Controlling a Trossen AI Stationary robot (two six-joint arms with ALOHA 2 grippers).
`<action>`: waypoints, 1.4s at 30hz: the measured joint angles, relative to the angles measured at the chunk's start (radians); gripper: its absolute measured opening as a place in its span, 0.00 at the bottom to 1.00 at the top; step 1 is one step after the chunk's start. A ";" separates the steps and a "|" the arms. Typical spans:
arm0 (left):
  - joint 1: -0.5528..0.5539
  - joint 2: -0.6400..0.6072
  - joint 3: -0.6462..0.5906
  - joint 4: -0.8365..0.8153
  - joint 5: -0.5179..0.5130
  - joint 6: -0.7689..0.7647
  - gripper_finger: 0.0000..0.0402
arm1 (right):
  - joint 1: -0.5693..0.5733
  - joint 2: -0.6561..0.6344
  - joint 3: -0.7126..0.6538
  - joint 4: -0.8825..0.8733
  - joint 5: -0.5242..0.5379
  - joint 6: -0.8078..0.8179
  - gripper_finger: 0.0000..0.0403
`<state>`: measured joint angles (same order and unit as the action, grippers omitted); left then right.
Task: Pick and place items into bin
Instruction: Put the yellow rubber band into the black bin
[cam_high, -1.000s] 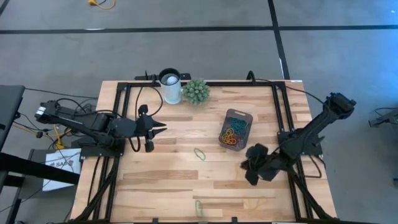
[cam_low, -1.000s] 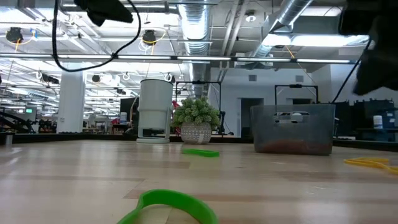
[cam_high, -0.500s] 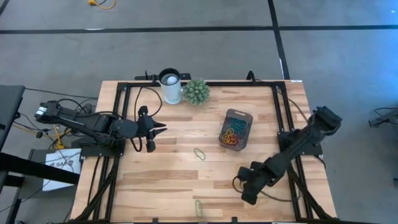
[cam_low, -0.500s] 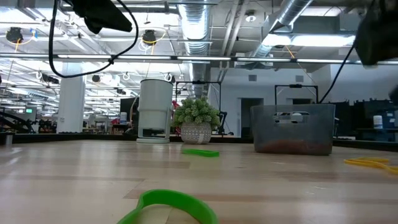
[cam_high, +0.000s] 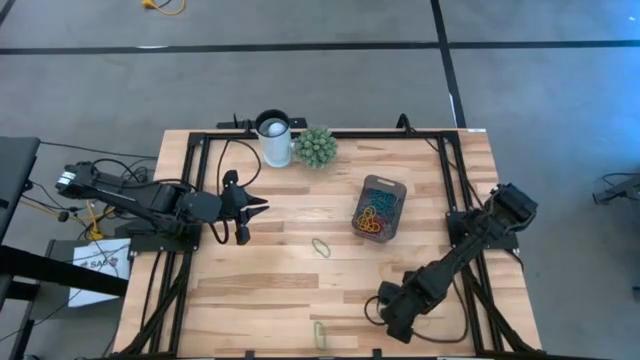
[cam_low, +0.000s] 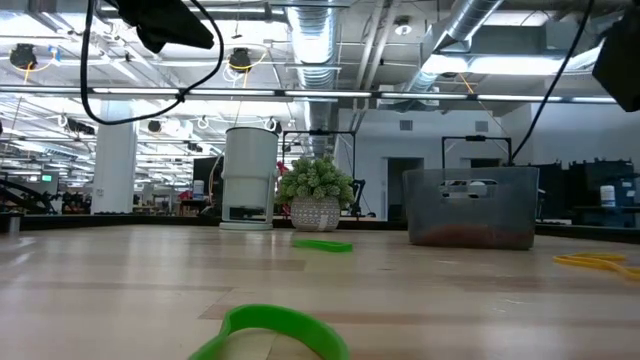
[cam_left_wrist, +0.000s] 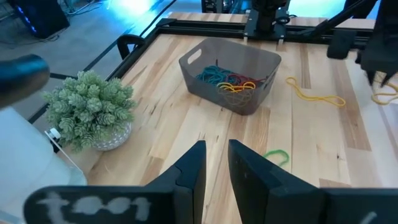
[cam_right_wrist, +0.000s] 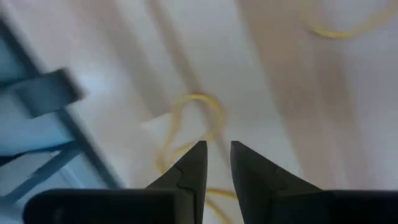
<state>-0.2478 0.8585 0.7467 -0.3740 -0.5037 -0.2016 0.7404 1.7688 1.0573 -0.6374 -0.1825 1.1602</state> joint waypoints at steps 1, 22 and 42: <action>0.000 0.000 0.000 -0.001 0.001 -0.001 0.15 | 0.010 0.008 0.009 -0.029 0.010 0.009 0.16; -0.001 0.000 0.001 0.006 0.009 -0.005 0.15 | 0.050 0.165 0.161 -0.176 -0.007 0.044 0.16; -0.001 0.000 0.001 -0.015 0.010 -0.027 0.15 | 0.084 0.200 0.200 -0.089 -0.032 0.033 0.16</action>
<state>-0.2489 0.8585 0.7475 -0.3886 -0.4934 -0.2284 0.8243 1.9687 1.2571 -0.7262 -0.2147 1.1935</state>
